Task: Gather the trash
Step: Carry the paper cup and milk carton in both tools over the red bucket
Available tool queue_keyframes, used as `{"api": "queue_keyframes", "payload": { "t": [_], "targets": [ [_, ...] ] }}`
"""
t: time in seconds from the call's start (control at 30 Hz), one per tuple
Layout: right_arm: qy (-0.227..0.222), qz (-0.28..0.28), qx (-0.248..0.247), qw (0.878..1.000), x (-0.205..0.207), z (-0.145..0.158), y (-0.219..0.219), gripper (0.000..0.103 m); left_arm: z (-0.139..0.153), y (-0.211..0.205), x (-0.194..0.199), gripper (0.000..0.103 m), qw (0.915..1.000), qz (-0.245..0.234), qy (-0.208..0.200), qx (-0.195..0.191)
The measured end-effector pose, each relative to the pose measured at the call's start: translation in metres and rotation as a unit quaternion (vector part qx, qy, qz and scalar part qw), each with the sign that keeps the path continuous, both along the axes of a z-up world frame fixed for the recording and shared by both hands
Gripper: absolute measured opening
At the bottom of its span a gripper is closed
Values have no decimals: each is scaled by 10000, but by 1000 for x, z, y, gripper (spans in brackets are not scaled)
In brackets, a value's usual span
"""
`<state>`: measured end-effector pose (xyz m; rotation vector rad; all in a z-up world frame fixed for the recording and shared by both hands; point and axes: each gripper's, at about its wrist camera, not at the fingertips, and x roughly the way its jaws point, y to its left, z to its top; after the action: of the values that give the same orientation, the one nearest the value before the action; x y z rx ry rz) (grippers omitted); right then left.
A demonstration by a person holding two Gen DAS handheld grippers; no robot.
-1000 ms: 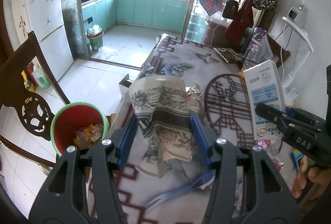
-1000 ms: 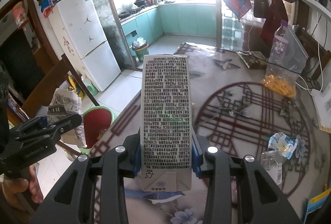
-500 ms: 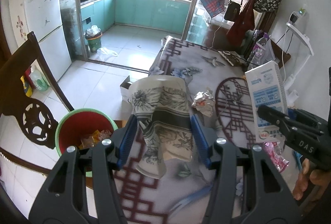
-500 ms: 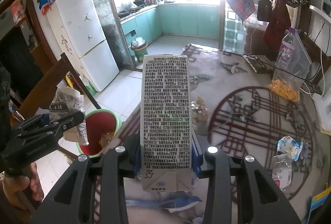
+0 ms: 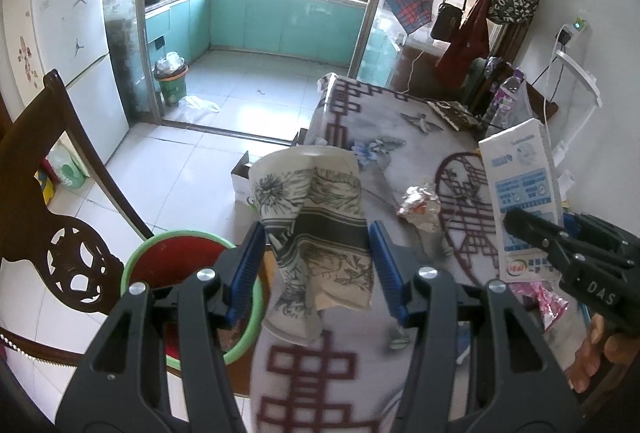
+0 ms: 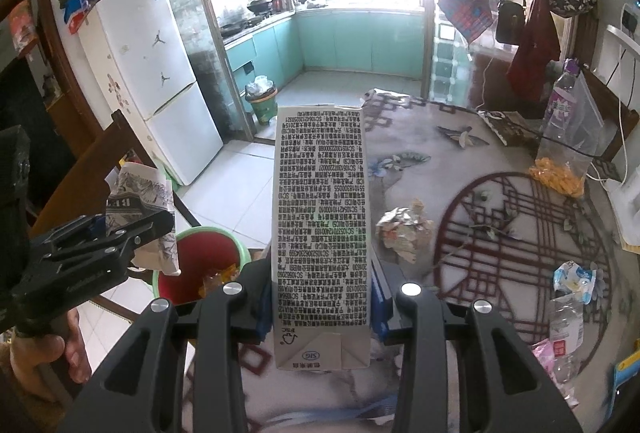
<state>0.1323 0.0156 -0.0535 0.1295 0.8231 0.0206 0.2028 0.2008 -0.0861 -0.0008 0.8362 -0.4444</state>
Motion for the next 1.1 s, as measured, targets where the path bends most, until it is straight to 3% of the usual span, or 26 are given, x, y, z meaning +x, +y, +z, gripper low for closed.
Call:
{"api": "queue_keyframes", "payload": {
  "t": [0.37, 0.87, 1.1],
  "targets": [
    [147, 333, -58, 9993, 28, -10, 57, 36, -17, 48, 20, 51, 9996, 169, 200, -37],
    [416, 1158, -11, 9924, 80, -32, 132, 36, -48, 122, 61, 51, 9940, 931, 546, 149],
    [851, 1434, 141, 9859, 104, -66, 159, 36, -63, 138, 76, 51, 9919, 1032, 725, 172]
  ]
}}
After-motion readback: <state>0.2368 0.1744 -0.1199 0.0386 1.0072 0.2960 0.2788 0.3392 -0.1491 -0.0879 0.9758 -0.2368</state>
